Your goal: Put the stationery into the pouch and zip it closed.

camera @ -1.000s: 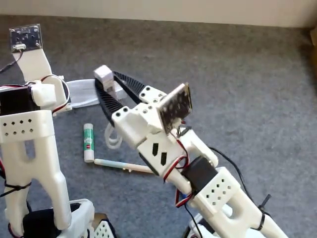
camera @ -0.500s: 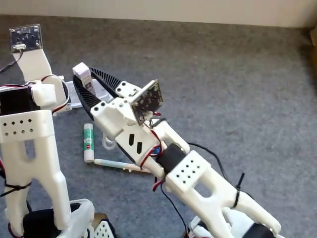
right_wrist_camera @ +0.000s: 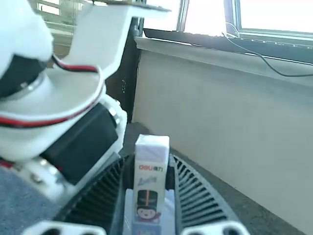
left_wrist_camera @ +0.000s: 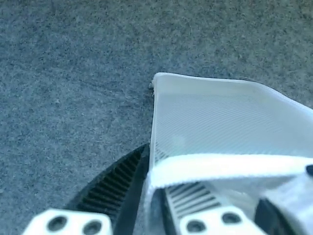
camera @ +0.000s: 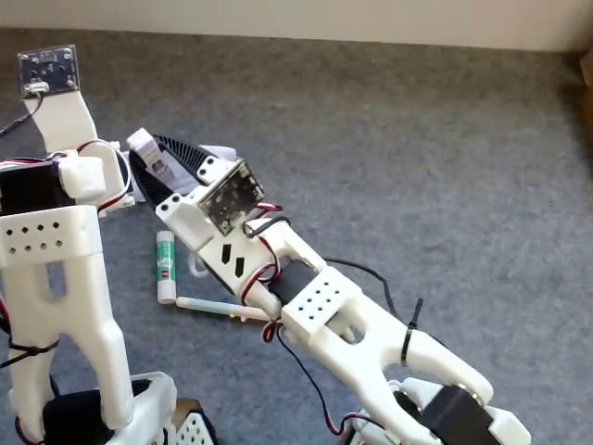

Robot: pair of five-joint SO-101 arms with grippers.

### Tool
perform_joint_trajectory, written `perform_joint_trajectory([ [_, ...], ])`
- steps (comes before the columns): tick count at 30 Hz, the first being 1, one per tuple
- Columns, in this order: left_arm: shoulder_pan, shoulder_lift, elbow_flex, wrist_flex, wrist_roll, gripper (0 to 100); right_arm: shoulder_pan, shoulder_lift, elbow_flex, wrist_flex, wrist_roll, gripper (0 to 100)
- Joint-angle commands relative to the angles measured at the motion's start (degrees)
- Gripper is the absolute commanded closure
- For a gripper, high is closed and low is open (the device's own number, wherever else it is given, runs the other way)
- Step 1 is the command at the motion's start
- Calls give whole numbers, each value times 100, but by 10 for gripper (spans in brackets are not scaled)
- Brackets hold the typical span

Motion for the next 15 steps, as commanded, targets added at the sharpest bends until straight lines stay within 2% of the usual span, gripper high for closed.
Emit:
perform_joint_trajectory([
  [1,66,101,-101,35,62,994,-22,-40,-374,-251,167,994],
  [11,57,101,-75,35,62,994,163,-40,-365,-207,149,982],
  [15,57,101,-75,26,62,994,163,-40,-356,-119,141,882],
])
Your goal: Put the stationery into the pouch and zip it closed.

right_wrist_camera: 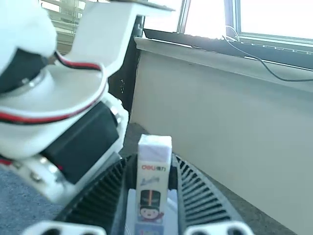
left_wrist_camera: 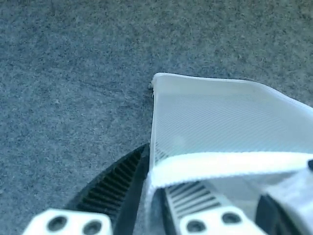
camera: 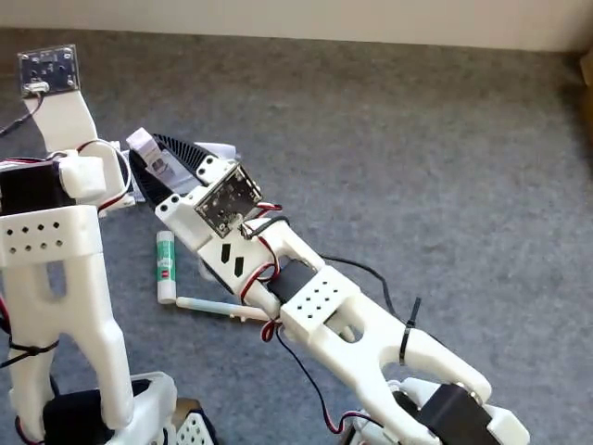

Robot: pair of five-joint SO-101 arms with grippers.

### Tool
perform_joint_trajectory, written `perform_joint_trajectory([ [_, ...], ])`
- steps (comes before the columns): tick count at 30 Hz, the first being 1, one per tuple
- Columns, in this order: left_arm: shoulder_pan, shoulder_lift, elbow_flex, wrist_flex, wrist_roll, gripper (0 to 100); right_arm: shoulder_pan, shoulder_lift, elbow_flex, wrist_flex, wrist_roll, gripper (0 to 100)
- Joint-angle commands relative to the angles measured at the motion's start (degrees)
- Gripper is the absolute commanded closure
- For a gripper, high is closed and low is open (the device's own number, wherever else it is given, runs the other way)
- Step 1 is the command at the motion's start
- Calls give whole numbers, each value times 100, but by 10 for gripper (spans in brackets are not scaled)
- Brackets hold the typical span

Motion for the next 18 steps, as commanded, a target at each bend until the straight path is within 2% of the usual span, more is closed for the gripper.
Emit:
perform_joint_trajectory([
  [1,57,101,-66,26,62,994,136,-75,-338,75,44,860],
  [12,57,119,-57,9,62,994,127,-681,-242,356,44,851],
  [18,48,110,-84,9,62,994,127,-1147,-171,919,35,851],
])
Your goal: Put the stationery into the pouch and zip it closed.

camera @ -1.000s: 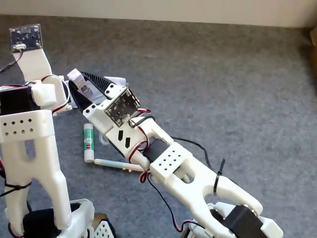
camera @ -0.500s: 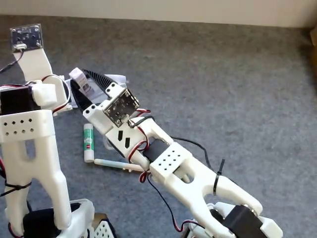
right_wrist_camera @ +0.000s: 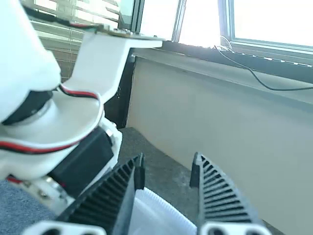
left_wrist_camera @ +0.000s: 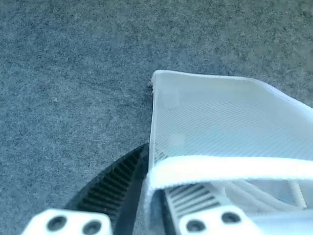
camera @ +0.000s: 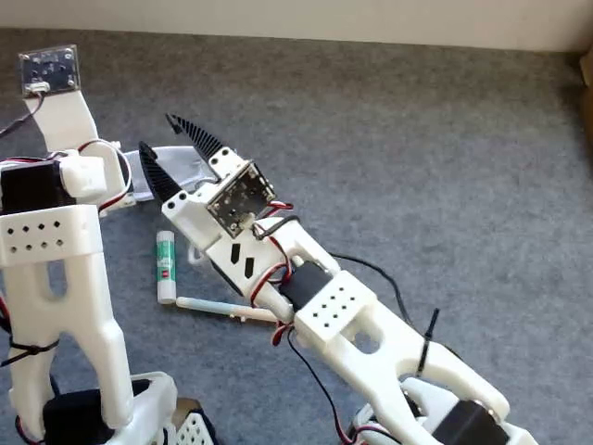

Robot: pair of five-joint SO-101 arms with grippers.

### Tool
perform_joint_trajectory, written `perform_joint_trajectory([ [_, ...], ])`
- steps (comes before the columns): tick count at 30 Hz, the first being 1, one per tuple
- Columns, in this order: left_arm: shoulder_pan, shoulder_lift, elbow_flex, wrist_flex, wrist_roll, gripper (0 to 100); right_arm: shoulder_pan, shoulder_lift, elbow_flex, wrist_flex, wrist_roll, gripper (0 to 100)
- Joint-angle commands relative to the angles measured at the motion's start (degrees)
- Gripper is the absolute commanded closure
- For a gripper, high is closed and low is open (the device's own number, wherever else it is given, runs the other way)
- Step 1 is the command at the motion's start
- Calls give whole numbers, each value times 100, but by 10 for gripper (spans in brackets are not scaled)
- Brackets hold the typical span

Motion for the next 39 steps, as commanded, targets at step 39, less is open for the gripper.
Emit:
perform_joint_trajectory([
  [39,-857,119,-101,-53,316,994,-127,-2607,-145,4585,35,851],
])
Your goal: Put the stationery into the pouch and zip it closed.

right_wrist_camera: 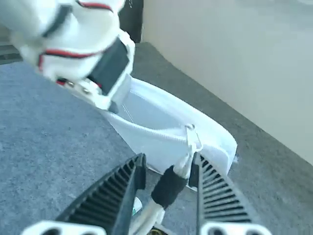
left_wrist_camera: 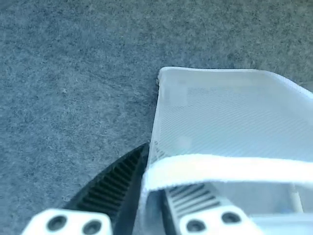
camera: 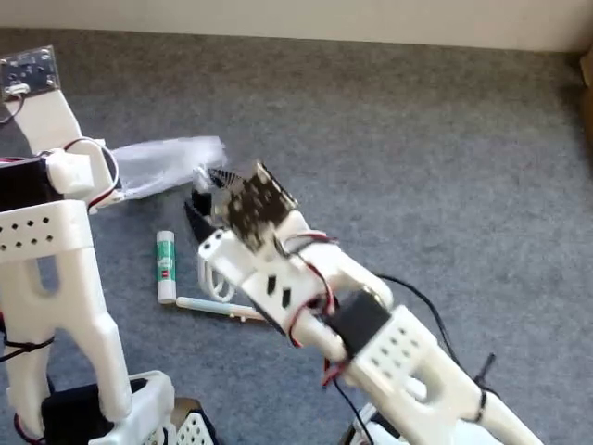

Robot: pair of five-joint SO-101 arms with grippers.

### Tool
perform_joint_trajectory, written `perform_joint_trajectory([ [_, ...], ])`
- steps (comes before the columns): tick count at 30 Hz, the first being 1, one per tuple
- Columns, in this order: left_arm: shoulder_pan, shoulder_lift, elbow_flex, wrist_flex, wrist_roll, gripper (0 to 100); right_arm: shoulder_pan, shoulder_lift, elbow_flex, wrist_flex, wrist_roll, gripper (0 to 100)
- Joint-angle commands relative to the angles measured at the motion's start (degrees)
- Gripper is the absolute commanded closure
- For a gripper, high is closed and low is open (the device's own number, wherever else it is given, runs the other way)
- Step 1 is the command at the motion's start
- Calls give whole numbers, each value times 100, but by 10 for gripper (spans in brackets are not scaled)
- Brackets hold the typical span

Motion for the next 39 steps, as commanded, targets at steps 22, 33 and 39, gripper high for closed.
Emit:
perform_joint_trajectory([
  [22,-127,48,-13,-70,62,994,1165,453,655,1604,35,851],
  [33,-127,22,330,-299,62,994,1446,2756,75,1578,35,890],
  [39,-127,22,330,-281,62,994,1666,3565,-347,1578,35,890],
])
